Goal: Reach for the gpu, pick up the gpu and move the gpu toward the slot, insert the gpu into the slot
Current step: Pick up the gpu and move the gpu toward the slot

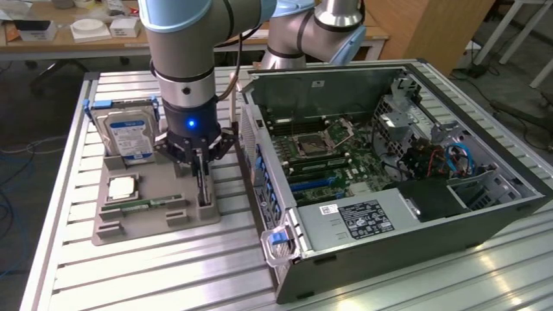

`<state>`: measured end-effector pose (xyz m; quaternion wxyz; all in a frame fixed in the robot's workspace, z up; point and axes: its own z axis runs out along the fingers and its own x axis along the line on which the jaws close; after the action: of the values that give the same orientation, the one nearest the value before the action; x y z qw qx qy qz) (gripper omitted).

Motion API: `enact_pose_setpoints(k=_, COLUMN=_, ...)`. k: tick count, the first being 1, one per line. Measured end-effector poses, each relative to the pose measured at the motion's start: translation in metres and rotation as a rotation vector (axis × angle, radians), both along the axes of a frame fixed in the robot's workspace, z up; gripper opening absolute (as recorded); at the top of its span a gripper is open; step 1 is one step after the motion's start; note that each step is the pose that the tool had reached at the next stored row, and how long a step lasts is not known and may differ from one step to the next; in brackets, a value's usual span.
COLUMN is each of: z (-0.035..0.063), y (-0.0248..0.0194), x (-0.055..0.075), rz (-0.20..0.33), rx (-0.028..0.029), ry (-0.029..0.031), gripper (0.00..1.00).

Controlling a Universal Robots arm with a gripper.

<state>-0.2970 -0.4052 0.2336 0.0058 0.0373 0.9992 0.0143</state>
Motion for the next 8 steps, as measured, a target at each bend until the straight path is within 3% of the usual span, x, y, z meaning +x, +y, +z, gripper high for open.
enact_pose_setpoints(k=4, z=0.0042, y=0.0, x=-0.0001, rz=0.0, rx=0.0018, ry=0.0003, gripper=0.26)
enact_pose_setpoints(k=8, z=0.0086, y=-0.0001, x=-0.0001, rz=0.0, rx=0.0078, ry=0.0002, gripper=0.26)
